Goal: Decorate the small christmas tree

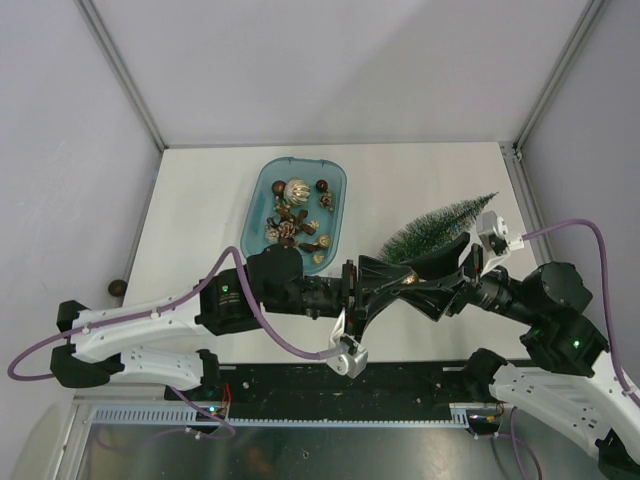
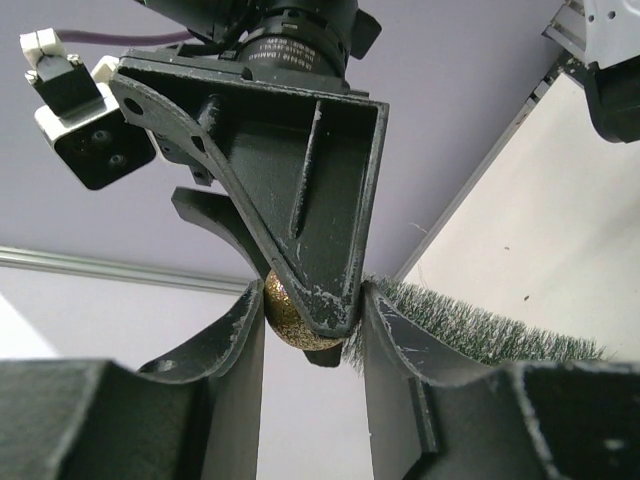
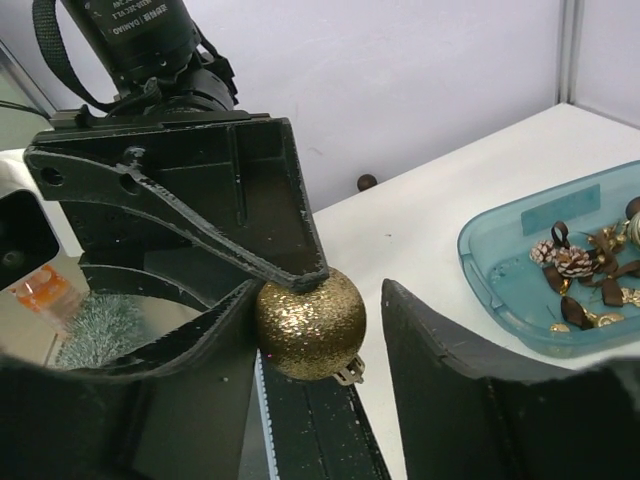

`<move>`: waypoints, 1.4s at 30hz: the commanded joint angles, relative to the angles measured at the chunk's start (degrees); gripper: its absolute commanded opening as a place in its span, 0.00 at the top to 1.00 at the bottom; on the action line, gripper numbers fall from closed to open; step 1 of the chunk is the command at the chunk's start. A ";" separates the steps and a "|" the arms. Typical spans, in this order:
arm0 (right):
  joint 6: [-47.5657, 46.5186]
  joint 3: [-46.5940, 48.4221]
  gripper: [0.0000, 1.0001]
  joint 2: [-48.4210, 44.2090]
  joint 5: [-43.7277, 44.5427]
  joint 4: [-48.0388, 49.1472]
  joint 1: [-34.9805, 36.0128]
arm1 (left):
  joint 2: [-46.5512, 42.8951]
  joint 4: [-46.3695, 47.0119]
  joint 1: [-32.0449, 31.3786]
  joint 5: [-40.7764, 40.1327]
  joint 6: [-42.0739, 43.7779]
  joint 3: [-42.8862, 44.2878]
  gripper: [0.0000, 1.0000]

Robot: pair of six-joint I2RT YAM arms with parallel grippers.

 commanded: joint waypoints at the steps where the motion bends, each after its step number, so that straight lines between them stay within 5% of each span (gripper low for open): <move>1: 0.36 0.25 0.50 -1.23 2.54 2.05 -0.04 | -2.12 2.15 -0.85 -0.35 -1.23 -0.25 0.86; 7: 0.38 0.54 0.59 -2.47 4.09 -0.11 -0.01 | -3.23 2.23 -1.10 -1.57 -1.48 -0.87 0.83; 8: 0.32 0.76 0.59 -2.77 4.53 -0.52 -0.02 | -3.40 2.19 -1.17 -2.04 -1.58 -0.90 0.74; 11: -0.09 1.43 0.60 -3.66 5.72 -2.41 -0.03 | -4.15 2.19 -1.20 -3.01 -2.57 -0.98 0.20; 13: -0.47 1.86 0.60 -4.26 6.70 -3.85 -0.03 | -4.86 2.20 -1.18 -3.72 -3.95 -1.03 0.05; 15: -1.01 2.32 0.60 -4.81 7.80 -5.36 -0.03 | -5.70 2.23 -1.20 -4.35 -5.06 -1.42 0.02; 23: 0.67 2.81 0.54 -5.87 9.82 -7.01 -0.03 | -6.77 2.30 -1.19 -7.70 -14.57 -4.04 0.00; 31: 8.27 -0.47 0.44 -5.08 6.26 2.97 0.01 | -3.38 3.33 -1.16 -6.52 -16.52 -2.96 0.02; 42: 13.39 -4.54 0.42 -5.99 7.16 10.42 0.04 | -3.51 5.87 -1.16 -9.41 -11.63 -7.89 0.42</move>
